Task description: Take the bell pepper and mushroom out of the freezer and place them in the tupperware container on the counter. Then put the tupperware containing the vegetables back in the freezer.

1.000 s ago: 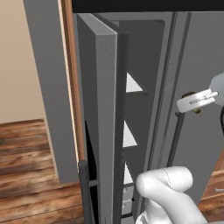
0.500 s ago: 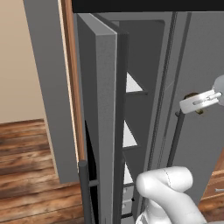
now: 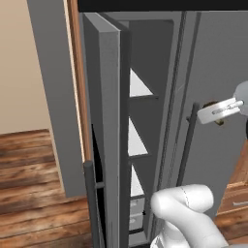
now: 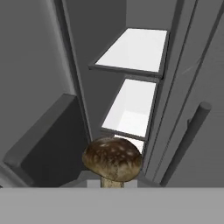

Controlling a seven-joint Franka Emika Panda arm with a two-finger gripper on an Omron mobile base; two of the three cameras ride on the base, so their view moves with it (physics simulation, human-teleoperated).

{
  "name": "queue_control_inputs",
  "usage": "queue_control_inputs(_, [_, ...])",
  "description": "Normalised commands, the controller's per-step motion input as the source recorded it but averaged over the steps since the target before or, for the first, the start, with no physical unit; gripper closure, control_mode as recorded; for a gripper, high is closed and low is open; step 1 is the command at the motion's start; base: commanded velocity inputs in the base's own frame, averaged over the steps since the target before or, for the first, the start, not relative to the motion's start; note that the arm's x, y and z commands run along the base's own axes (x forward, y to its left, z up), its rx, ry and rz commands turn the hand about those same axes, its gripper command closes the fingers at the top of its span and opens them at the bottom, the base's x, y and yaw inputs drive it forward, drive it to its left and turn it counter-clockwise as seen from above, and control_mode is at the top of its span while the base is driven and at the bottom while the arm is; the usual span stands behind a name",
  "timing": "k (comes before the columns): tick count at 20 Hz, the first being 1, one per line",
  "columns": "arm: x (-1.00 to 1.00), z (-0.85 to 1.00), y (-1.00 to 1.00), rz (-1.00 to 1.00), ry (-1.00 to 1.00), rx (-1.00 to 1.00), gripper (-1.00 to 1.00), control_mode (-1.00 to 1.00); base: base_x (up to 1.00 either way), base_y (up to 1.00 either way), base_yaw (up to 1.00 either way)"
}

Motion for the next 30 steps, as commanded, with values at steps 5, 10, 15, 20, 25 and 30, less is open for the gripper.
queue_control_inputs(5, [0.00,0.00,0.00,0.00,0.00,0.00,1.00,1.00,-1.00,-0.25,0.00])
queue_control_inputs(10, [0.00,0.00,0.00,0.00,0.00,0.00,1.00,1.00,-1.00,-0.24,0.03])
queue_control_inputs(15, [0.00,0.00,0.00,0.00,0.00,0.00,1.00,1.00,-1.00,-0.11,0.20])
queue_control_inputs(20, [0.00,0.00,0.00,0.00,0.00,0.00,1.00,1.00,-1.00,0.27,0.56])
queue_control_inputs(25, [0.00,0.00,0.00,0.00,0.00,0.00,1.00,1.00,-1.00,0.44,0.70])
queue_control_inputs(30, [0.00,0.00,0.00,0.00,0.00,0.00,1.00,1.00,-1.00,0.58,0.70])
